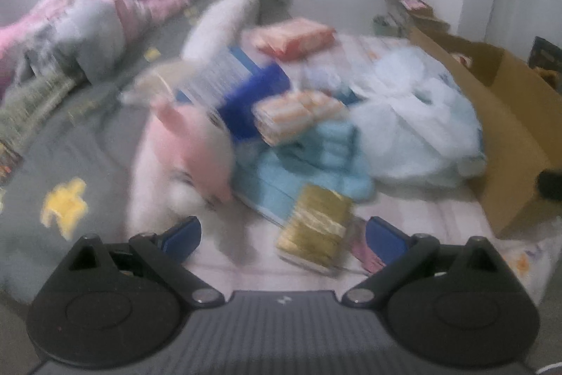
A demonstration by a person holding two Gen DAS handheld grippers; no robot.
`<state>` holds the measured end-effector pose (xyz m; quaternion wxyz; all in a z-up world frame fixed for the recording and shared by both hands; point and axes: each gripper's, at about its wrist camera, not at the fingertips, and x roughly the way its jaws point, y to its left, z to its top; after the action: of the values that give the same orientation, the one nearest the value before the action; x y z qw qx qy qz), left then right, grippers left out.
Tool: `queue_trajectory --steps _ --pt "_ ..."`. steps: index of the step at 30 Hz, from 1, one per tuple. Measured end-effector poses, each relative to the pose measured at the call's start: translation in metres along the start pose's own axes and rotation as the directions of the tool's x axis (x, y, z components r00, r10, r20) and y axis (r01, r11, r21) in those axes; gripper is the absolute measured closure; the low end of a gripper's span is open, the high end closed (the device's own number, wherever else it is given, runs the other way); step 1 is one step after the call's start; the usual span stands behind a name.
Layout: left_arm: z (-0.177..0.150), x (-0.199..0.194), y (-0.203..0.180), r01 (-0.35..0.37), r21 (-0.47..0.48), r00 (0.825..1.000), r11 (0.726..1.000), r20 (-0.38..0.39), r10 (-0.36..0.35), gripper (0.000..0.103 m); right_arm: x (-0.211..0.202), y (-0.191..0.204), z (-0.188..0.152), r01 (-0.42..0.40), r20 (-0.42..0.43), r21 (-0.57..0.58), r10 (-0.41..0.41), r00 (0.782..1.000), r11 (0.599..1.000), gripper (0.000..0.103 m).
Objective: Organize soft objects
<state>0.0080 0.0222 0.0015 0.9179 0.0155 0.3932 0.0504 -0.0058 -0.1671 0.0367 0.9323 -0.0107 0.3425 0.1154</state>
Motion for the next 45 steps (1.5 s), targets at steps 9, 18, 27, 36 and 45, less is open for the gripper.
queue_trajectory --steps 9,18,27,36,45 --pt "0.024 -0.005 0.059 0.052 -0.081 0.992 0.995 0.116 -0.043 0.002 0.019 0.039 0.065 -0.193 0.051 -0.087 0.198 0.979 0.977 0.001" --pt "0.059 0.01 0.105 0.014 -0.109 0.988 0.994 0.156 0.003 0.002 0.093 0.071 0.131 -0.435 0.0 0.077 0.436 0.9 0.897 0.001" --pt "0.108 0.059 0.151 0.068 -0.305 0.996 0.95 0.079 -0.046 0.01 0.201 0.134 0.255 -0.602 -0.13 0.149 0.619 0.775 0.785 0.001" --pt "0.129 0.135 0.187 0.081 -0.465 0.989 0.882 -0.076 -0.13 0.034 0.352 0.206 0.293 -0.657 -0.386 0.15 0.656 0.649 0.739 0.024" --pt "0.133 0.182 0.2 0.084 -0.534 0.971 0.841 -0.148 -0.19 0.035 0.451 0.231 0.27 -0.681 -0.535 0.239 0.679 0.503 0.693 0.048"
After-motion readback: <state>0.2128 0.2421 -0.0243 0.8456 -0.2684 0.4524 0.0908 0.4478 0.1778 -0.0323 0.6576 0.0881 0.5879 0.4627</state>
